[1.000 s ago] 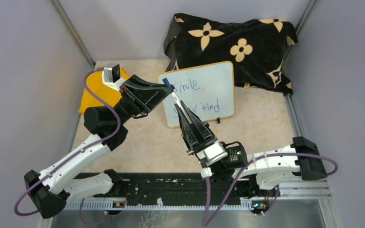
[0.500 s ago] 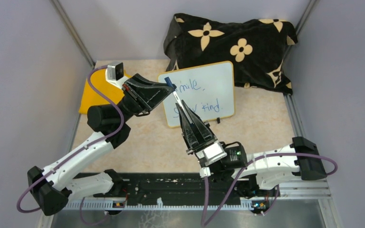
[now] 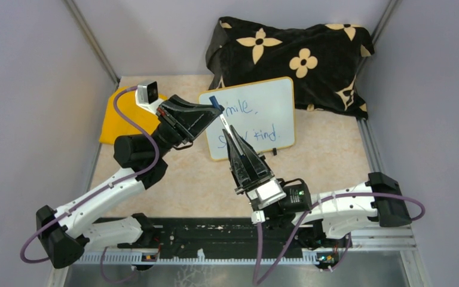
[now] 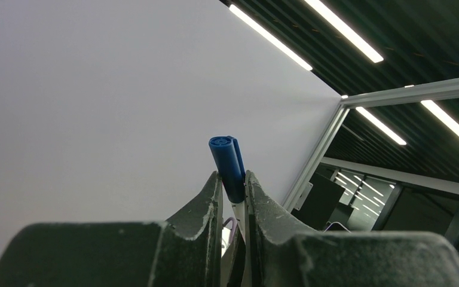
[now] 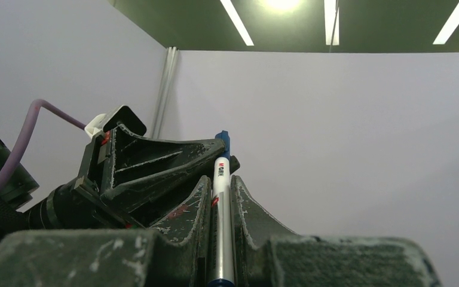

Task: Write a sentence on the whiteboard
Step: Close the whiteboard marker at the center of the board.

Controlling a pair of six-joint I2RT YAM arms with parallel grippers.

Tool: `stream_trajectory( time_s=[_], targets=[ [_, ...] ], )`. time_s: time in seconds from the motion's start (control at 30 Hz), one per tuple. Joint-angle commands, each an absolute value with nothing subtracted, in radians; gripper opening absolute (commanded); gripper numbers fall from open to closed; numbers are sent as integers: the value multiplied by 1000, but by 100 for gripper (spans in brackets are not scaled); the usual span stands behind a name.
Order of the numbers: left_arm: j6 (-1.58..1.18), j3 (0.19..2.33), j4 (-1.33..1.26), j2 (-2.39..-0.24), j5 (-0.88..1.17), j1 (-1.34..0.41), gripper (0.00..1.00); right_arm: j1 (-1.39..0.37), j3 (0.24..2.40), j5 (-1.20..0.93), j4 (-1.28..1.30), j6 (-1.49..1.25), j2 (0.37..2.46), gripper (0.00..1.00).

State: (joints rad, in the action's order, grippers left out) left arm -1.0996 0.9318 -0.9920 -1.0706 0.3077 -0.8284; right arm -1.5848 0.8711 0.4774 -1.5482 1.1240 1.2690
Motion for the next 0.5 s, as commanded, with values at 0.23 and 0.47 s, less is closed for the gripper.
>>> stream_trajectory(
  time_s=[0.23, 0.47],
  targets=[
    [-985, 855, -901, -1020, 322, -885, 27, -1592, 899, 445, -1585, 1091, 1280, 0],
    [-917, 882, -812, -969, 266, -882, 55, -1593, 897, 442, -1576, 1085, 1275, 0]
  ],
)
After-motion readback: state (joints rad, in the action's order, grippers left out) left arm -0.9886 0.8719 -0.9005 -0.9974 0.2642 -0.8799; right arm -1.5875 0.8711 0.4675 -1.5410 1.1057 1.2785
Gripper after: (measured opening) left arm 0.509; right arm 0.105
